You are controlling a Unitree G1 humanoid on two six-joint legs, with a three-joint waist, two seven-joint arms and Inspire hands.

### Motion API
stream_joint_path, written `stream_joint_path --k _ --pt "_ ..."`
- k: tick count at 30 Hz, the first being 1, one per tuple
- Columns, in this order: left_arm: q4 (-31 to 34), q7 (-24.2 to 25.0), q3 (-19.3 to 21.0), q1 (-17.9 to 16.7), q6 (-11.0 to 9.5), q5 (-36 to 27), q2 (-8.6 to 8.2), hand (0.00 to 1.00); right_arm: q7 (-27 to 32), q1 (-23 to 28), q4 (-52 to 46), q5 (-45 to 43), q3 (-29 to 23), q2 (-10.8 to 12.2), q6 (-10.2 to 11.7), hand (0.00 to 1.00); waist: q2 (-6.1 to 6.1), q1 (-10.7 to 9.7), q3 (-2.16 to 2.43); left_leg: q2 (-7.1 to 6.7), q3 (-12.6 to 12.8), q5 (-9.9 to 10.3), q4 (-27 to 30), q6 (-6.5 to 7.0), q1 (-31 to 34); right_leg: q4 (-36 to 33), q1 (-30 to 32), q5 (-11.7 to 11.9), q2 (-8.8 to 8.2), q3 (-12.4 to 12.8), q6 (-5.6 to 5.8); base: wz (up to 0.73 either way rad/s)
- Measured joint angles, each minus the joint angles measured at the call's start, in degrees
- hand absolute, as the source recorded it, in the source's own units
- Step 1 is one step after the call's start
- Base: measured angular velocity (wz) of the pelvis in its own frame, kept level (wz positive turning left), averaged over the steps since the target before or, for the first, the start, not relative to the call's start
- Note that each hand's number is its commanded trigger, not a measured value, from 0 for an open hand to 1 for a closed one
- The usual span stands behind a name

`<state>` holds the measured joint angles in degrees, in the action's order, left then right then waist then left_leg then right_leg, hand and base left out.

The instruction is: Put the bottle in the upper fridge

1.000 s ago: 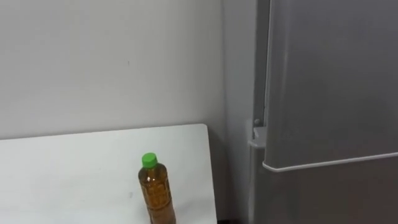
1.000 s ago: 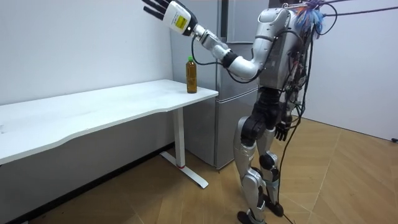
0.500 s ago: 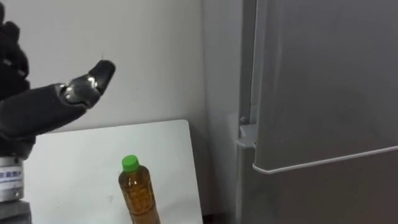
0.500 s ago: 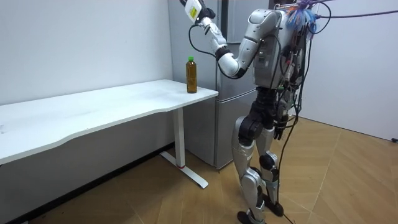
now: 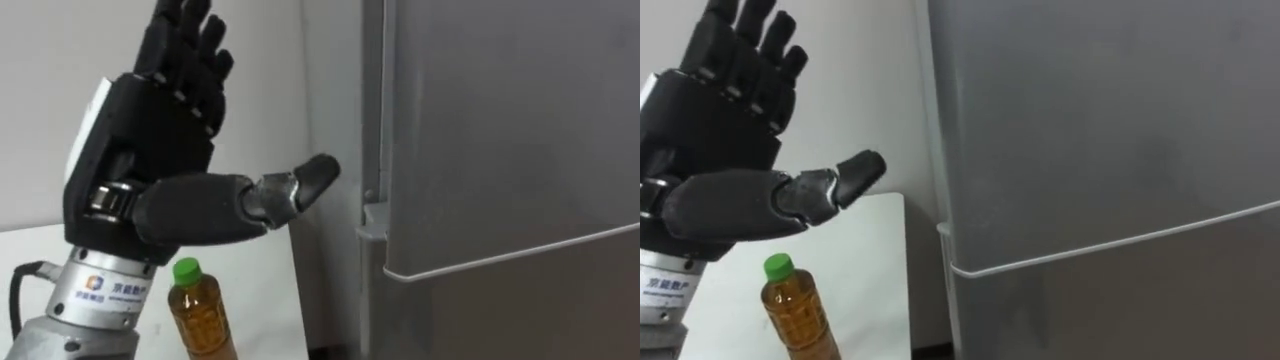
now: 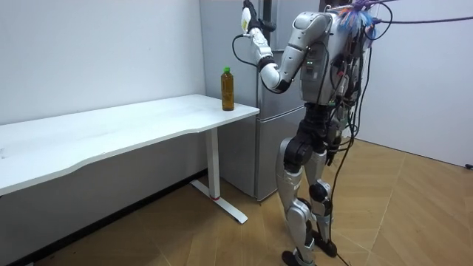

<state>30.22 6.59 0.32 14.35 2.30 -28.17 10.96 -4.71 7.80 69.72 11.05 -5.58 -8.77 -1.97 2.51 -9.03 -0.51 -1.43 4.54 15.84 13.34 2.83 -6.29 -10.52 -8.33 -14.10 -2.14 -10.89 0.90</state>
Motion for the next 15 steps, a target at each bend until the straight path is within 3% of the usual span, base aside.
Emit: stream_joint_path --k 6,15 --pt "0.11 2.14 -2.37 2.44 0.38 -0.46 -0.19 0.00 -0.35 -0.34 0.11 1.30 -0.01 -0.49 0.04 0.00 0.76 -0.45 -0.10 0.03 -0.07 -0.01 0.00 -0.01 0.60 0.03 0.28 0.04 0.07 0.57 -0.03 -0.01" --pt "0.95 6.43 -3.88 2.46 0.36 -0.44 -0.16 0.00 0.33 -0.80 0.60 2.12 0.33 -0.87 1.25 0.00 1.36 -1.29 0.18 0.29 -0.05 -0.06 0.00 -0.10 0.71 0.83 0.11 0.31 0.45 1.17 -0.44 -0.01"
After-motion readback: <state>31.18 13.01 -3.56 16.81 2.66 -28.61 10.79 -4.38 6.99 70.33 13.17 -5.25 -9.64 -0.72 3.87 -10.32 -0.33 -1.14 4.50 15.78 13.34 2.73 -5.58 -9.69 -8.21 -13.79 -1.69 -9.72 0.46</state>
